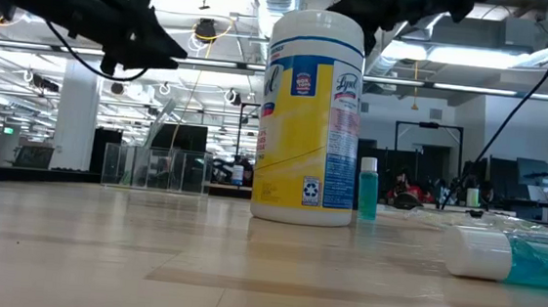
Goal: Pick & Place toothbrushing station
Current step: Put the top blue toothbrush into the transparent organizer
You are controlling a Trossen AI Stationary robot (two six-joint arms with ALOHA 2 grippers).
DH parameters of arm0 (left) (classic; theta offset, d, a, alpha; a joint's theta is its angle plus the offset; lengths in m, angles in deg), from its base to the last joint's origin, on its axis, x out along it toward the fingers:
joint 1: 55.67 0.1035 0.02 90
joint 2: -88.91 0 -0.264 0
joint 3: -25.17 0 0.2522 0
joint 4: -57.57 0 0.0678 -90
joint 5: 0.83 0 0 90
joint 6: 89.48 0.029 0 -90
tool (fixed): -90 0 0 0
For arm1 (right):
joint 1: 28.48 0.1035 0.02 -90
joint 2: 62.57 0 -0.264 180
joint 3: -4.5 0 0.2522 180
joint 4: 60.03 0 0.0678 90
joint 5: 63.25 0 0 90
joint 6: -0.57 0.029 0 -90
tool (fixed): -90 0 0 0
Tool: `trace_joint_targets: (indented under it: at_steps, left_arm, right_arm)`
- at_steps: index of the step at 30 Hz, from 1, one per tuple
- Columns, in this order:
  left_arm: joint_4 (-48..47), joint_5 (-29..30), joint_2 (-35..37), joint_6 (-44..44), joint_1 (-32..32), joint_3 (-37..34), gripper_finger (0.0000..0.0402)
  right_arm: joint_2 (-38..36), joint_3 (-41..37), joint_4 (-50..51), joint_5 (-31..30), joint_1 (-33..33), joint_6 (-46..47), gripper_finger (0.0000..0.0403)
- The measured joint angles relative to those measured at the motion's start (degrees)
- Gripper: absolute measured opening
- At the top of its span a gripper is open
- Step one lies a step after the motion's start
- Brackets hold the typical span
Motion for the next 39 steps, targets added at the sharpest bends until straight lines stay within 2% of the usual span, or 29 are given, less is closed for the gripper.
trace_joint_targets:
  at_steps: [12,18,30,33,39]
  left_arm:
    - [1.1,-1.3,0.0,-0.2,-9.3,0.0,0.0159]
    - [1.7,-1.3,-0.4,-1.0,-12.4,0.0,0.0159]
    - [8.8,-1.2,-6.3,-1.1,-15.4,0.0,0.0159]
    - [10.8,-1.2,-8.1,-1.1,-15.6,0.0,0.0159]
    - [14.2,-1.2,-10.1,-1.0,-15.6,0.0,0.0159]
  right_arm:
    - [-0.3,0.0,5.4,-0.8,0.0,-0.6,0.0071]
    - [-3.5,0.0,9.5,-7.9,0.0,-1.3,0.0071]
    - [-13.3,-6.0,14.9,-13.8,0.0,1.4,0.0071]
    - [-14.0,-6.7,19.0,-14.3,0.0,2.5,0.0071]
    - [-13.9,-6.7,28.0,-20.2,-0.1,5.1,0.0071]
